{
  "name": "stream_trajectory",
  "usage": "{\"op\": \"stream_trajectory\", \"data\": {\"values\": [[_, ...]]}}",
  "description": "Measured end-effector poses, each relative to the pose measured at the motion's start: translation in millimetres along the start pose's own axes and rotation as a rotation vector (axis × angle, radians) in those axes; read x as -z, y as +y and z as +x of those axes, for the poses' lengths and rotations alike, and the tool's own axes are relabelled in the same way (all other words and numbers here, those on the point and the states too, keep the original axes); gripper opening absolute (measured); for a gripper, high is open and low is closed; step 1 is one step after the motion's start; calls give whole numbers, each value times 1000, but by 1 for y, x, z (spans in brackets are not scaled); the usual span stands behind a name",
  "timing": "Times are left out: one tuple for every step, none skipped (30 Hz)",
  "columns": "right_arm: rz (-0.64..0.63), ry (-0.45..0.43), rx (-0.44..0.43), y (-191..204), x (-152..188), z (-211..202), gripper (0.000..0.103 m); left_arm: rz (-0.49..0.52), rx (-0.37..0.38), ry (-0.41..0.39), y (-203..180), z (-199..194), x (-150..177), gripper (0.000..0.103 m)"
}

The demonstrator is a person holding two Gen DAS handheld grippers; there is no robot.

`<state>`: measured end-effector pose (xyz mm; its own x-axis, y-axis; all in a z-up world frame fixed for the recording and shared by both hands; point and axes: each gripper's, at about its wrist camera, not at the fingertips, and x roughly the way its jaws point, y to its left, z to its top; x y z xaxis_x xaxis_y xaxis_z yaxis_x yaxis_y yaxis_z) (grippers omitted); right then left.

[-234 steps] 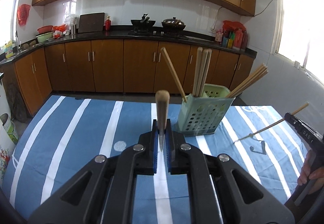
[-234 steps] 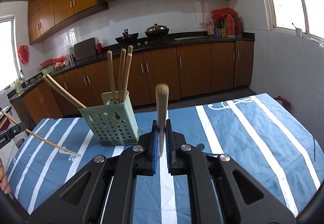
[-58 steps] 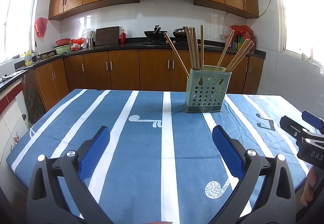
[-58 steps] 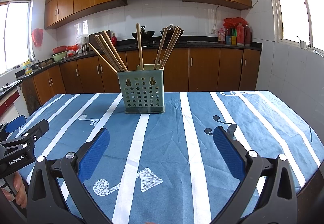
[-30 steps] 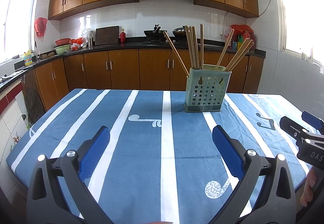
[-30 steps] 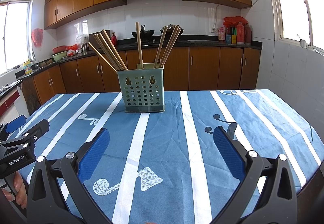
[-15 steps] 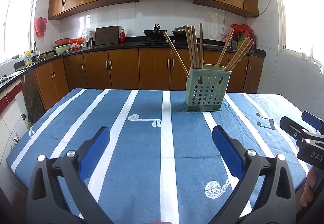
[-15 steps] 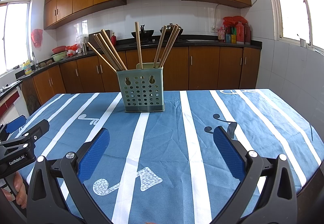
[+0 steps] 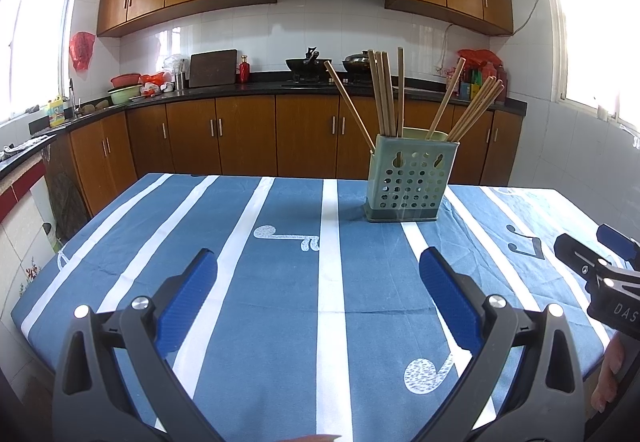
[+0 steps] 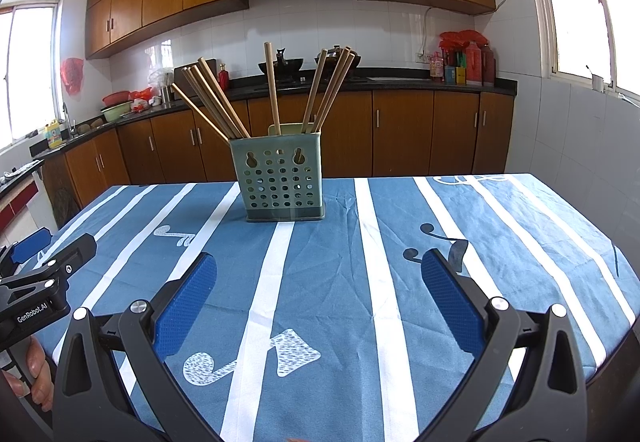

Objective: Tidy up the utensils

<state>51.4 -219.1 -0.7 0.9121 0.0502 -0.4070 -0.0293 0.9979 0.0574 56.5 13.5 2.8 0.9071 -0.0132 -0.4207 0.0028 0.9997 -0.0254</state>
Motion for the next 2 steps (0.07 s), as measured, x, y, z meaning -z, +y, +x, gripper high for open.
{"op": "stream_trajectory", "data": {"values": [[1, 0, 0, 1, 1, 0, 101, -1, 0, 1, 0, 0, 0, 99], [1, 0, 0, 1, 1, 0, 101, -1, 0, 1, 0, 0, 0, 99]]}}
